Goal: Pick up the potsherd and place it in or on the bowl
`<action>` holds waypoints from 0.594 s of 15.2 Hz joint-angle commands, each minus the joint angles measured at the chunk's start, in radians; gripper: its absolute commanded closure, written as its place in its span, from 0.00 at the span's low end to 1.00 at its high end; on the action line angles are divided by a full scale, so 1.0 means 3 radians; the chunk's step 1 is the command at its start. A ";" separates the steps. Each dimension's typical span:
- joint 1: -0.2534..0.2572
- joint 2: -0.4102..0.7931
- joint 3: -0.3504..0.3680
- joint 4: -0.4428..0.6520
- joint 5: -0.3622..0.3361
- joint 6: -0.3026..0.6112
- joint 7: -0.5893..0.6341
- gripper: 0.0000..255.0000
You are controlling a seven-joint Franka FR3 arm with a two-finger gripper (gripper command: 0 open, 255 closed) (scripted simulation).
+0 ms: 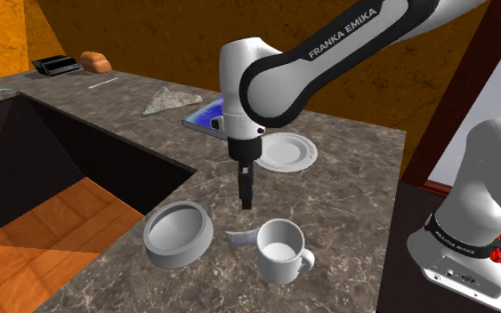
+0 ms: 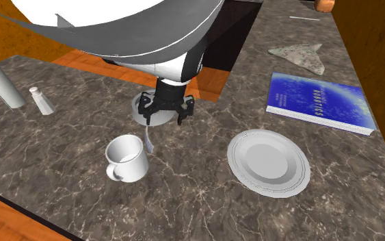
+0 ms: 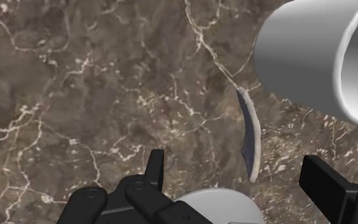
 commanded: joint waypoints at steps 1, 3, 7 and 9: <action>0.0060 0.0168 0.0060 0.0047 0.0024 0.0073 -0.0101 0.00; 0.0121 0.0334 0.0124 0.0112 0.0034 0.0127 -0.0183 0.00; 0.0181 0.0508 0.0182 0.0129 0.0040 0.0252 -0.0243 0.00; 0.0196 0.0561 0.0191 0.0098 0.0044 0.0338 -0.0244 0.00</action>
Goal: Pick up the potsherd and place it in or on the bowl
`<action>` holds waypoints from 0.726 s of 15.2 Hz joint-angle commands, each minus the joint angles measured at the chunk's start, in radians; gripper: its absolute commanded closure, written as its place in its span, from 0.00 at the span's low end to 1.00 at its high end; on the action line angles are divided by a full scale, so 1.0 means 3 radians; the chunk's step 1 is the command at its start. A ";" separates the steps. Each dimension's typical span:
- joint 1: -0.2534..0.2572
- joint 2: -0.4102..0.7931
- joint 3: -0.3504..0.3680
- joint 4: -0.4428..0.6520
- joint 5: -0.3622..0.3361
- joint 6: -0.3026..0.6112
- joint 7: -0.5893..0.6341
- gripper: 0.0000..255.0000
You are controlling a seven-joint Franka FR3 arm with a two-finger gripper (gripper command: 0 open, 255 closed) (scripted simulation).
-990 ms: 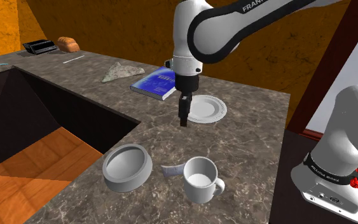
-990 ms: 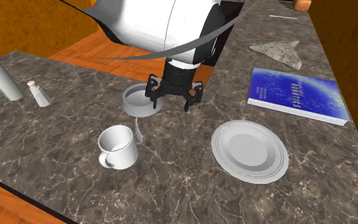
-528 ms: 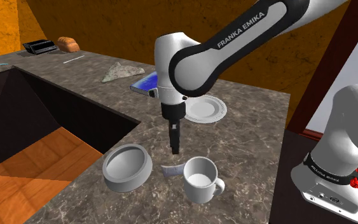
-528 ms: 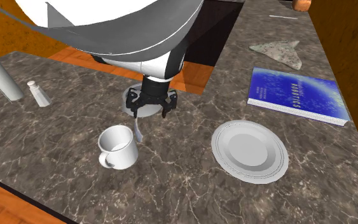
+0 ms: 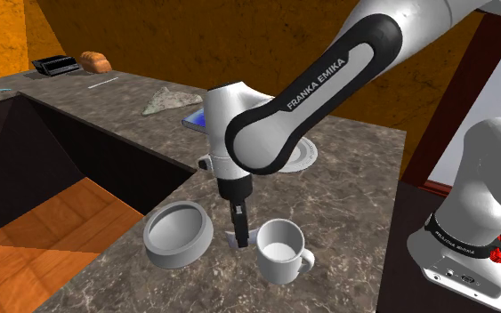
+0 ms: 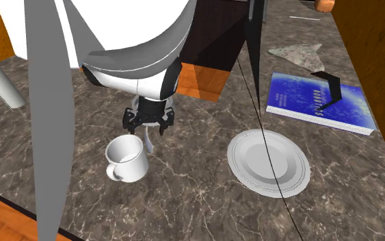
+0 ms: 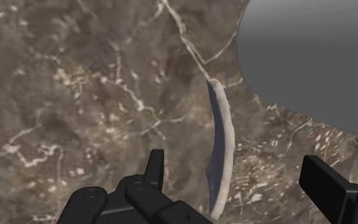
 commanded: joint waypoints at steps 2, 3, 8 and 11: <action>0.0021 0.0091 0.0012 -0.0033 0.0003 0.0127 -0.0005 0.00; 0.0029 0.0119 0.0016 -0.0046 0.0004 0.0170 -0.0005 0.00; 0.0033 0.0136 0.0018 -0.0053 0.0005 0.0195 -0.0005 0.00; 0.0033 0.0135 0.0018 -0.0053 0.0005 0.0194 -0.0005 0.00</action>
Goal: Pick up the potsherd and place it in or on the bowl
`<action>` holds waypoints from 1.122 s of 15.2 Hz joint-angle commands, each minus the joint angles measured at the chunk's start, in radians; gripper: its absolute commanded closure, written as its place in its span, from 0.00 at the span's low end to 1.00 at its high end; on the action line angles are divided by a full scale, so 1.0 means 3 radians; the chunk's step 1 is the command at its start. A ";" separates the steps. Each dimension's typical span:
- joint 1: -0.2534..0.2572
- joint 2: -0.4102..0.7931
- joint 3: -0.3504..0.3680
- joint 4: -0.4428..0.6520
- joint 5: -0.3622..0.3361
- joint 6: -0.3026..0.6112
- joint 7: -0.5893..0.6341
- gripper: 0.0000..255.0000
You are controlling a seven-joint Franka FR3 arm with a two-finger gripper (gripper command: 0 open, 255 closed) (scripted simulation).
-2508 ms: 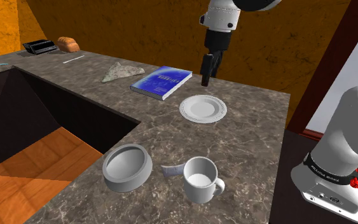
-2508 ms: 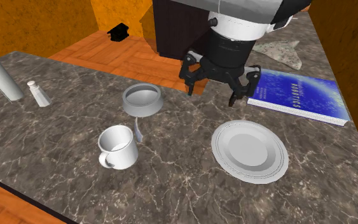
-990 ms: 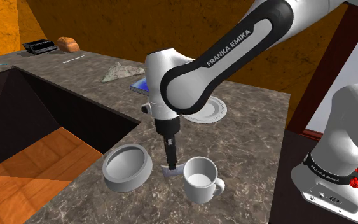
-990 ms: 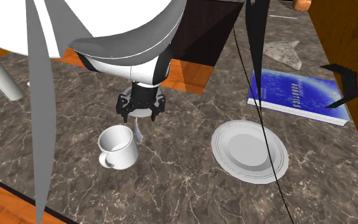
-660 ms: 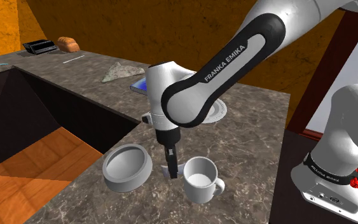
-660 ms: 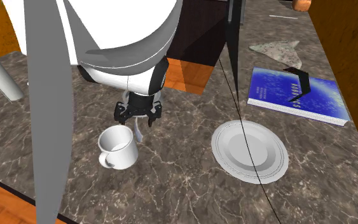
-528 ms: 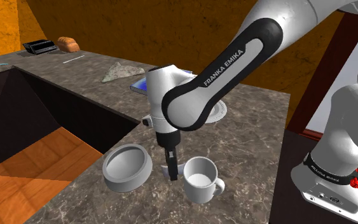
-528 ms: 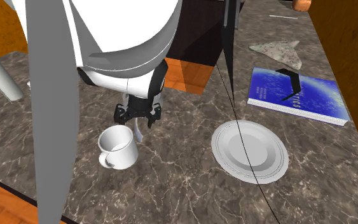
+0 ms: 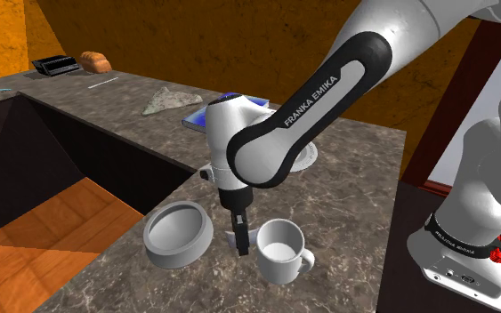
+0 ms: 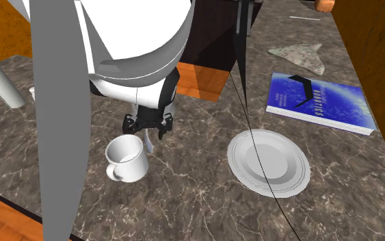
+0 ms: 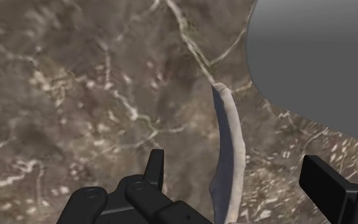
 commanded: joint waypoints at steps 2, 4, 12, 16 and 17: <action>0.0000 0.0000 0.0000 0.0000 0.0000 0.0000 0.0000 1.00; 0.0000 0.0000 0.0000 0.0000 0.0000 0.0000 0.0000 1.00; -0.0005 -0.0063 0.0000 0.0019 0.0000 -0.0081 0.0016 1.00; -0.0014 -0.0182 -0.0001 0.0068 -0.0001 -0.0245 0.0048 1.00; -0.0017 -0.0210 -0.0001 0.0082 -0.0002 -0.0286 0.0056 1.00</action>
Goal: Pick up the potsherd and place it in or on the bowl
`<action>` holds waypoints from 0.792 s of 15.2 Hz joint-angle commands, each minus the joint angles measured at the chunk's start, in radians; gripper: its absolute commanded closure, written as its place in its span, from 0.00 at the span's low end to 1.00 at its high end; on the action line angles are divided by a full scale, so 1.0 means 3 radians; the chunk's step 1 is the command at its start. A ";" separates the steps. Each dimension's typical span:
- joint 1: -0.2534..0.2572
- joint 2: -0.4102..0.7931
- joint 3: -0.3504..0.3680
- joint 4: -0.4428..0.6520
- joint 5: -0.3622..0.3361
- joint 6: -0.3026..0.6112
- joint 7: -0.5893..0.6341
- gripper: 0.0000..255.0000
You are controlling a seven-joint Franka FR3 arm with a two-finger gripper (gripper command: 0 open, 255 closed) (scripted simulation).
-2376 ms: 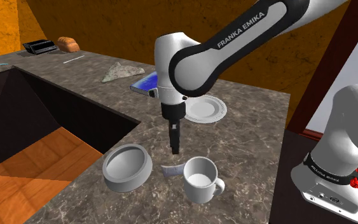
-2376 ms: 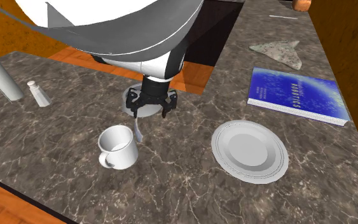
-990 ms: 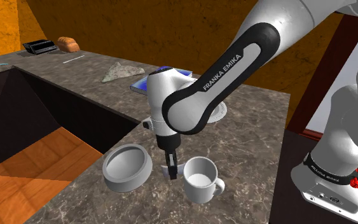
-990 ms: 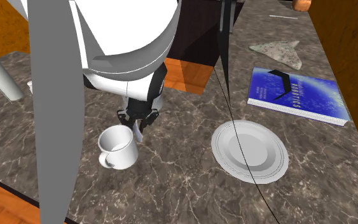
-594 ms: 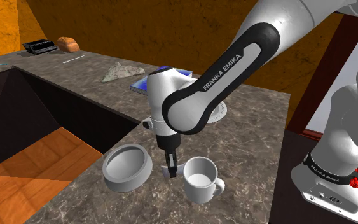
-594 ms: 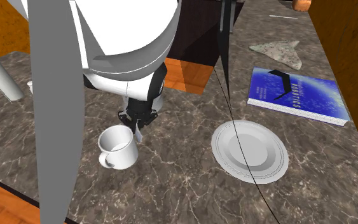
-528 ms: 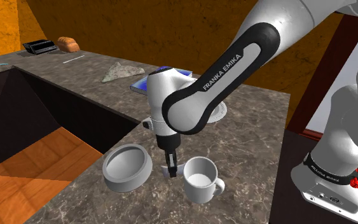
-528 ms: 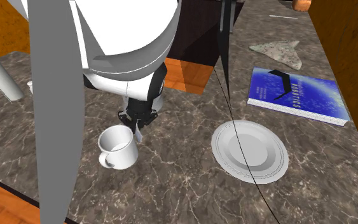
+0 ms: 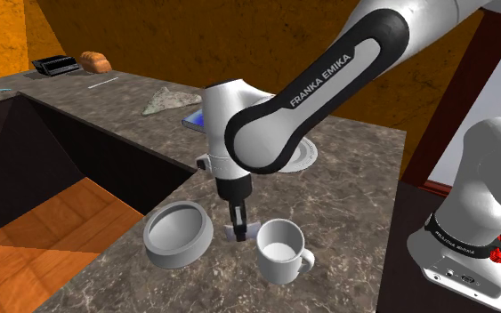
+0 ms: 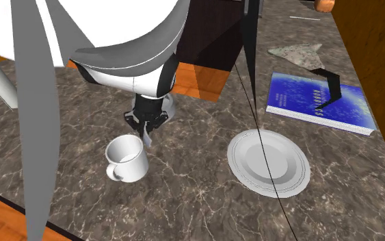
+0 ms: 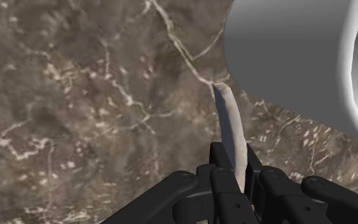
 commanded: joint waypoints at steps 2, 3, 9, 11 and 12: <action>-0.0012 -0.0089 -0.0005 0.0041 -0.0001 -0.0130 0.0017 1.00; -0.0014 -0.0115 -0.0005 0.0057 -0.0001 -0.0172 0.0025 1.00; -0.0027 -0.0261 -0.0012 0.0168 -0.0007 -0.0422 0.0075 1.00; -0.0031 -0.0304 -0.0014 0.0211 -0.0009 -0.0506 0.0092 1.00; -0.0033 -0.0325 -0.0015 0.0233 -0.0010 -0.0548 0.0100 1.00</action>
